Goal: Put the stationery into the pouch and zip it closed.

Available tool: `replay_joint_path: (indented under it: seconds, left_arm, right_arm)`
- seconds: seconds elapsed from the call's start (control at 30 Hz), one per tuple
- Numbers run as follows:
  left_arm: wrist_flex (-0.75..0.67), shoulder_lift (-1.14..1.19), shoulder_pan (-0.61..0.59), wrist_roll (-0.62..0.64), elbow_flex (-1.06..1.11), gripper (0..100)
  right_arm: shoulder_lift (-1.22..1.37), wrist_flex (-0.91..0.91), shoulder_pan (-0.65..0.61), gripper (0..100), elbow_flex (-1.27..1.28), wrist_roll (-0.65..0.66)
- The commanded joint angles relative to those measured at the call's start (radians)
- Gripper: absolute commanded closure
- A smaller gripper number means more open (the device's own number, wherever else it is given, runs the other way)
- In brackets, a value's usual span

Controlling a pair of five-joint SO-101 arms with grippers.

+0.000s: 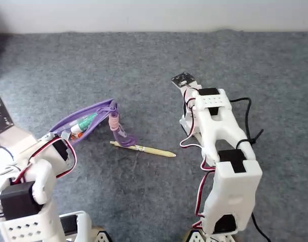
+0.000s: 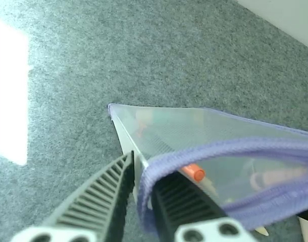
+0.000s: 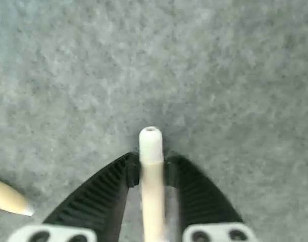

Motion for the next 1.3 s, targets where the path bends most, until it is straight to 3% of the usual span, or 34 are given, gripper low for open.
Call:
replay_joint_path:
  seconds: [0.0,0.2,0.47,0.67,0.97,1.1,1.27]
  left_arm:
    - [-0.021,0.003,-0.005,0.011,-0.01,99]
    - [-0.02,0.003,-0.005,0.011,-0.01,99]
    - [-0.021,0.003,0.0,0.011,-0.005,99]
    - [-0.023,0.005,0.002,0.011,-0.005,99]
    - [-0.023,0.005,0.002,0.011,-0.005,99]
    - [-0.023,0.005,0.0,0.011,-0.005,99]
    - [-0.023,0.005,-0.003,0.011,-0.004,99]
  right_arm:
    - [-0.001,0.004,-0.008,98.0,0.005,-0.003]
    - [-0.143,0.13,-0.015,99.1,0.006,-0.006]
    - [-0.529,0.374,-0.024,99.1,0.006,-0.008]
    - [-0.909,0.415,-0.145,99.1,0.005,-0.012]
    - [-1.204,0.223,-0.493,99.1,0.006,-0.304]
    - [-1.214,-0.007,-0.611,99.1,0.009,-0.377]
    - [-1.188,-0.357,-0.746,99.1,0.029,-0.379]
